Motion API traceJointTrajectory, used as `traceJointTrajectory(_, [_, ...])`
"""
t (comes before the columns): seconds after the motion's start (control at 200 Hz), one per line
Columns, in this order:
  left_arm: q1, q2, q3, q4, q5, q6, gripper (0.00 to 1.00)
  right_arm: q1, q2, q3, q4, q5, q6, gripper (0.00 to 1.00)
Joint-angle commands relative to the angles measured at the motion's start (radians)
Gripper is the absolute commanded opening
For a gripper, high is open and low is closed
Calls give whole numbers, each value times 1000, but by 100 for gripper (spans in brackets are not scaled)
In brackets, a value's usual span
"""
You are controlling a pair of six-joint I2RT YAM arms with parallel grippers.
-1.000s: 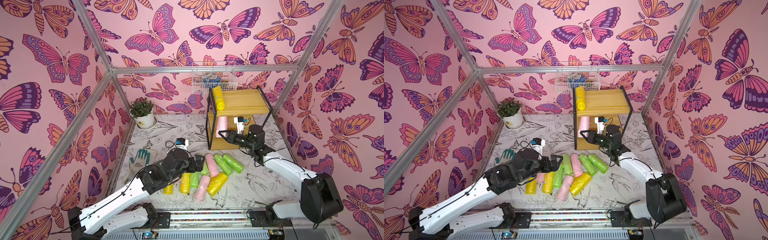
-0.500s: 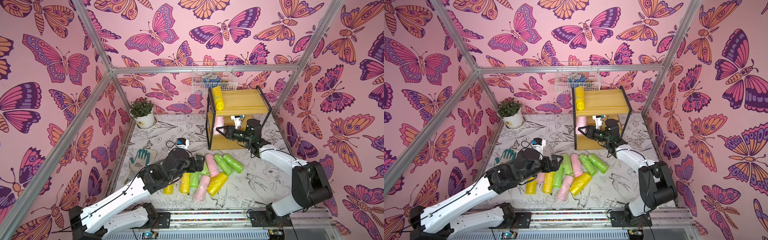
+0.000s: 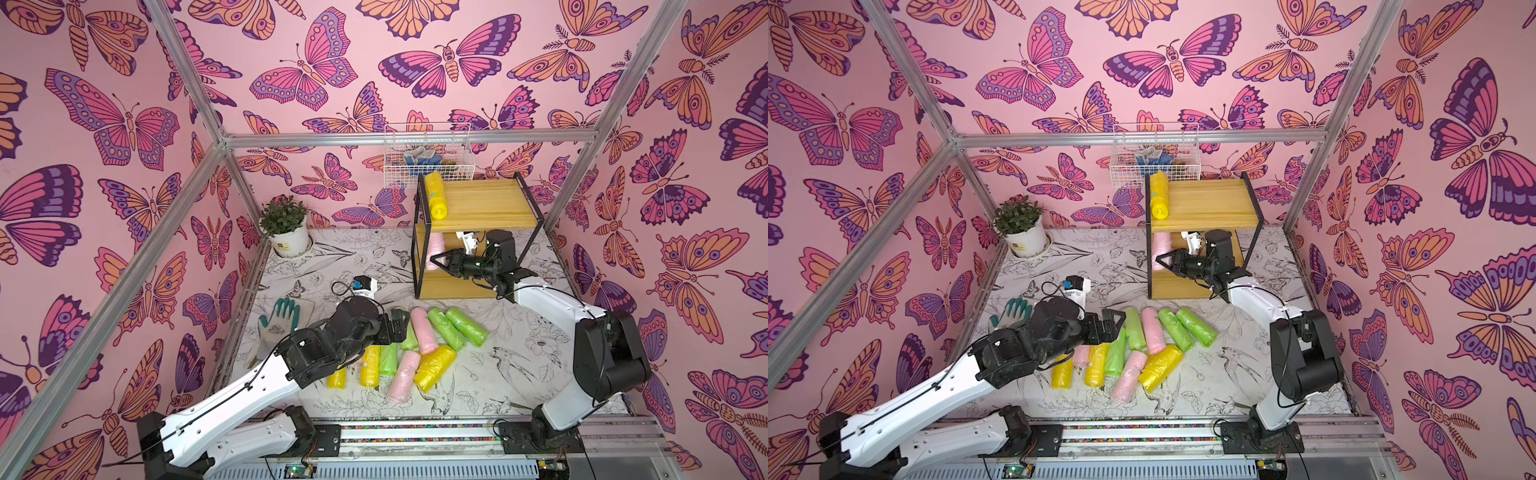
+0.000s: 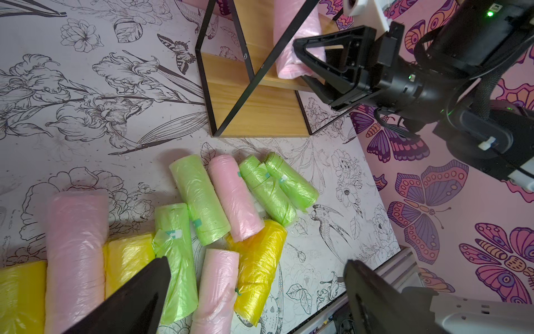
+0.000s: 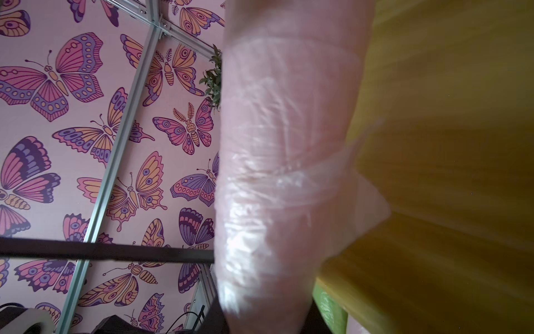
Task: Sort the rolls of trash bags by color and place them on the shelf
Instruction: Place the roll of trash bags on the shelf.
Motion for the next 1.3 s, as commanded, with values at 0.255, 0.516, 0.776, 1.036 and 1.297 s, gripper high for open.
traceJointTrajectory(0.255, [-2, -4, -1, -18, -16, 21, 100, -20, 47, 123, -139, 39, -108, 23])
traceJointTrajectory(0.516, [-2, 4, 0, -18, -17, 20, 100, -26, 61, 165, -270, 88, -147, 51])
traceJointTrajectory(0.776, [-2, 13, 3, -17, -11, 18, 100, -31, 43, 158, -326, 132, -160, 55])
traceJointTrajectory(1.036, [-2, 6, -3, -17, -11, 14, 100, -32, -27, 110, -358, 151, -168, 57])
traceJointTrajectory(1.297, [-2, 11, -7, -17, -2, 6, 100, -32, -130, 27, -382, 160, -190, 59])
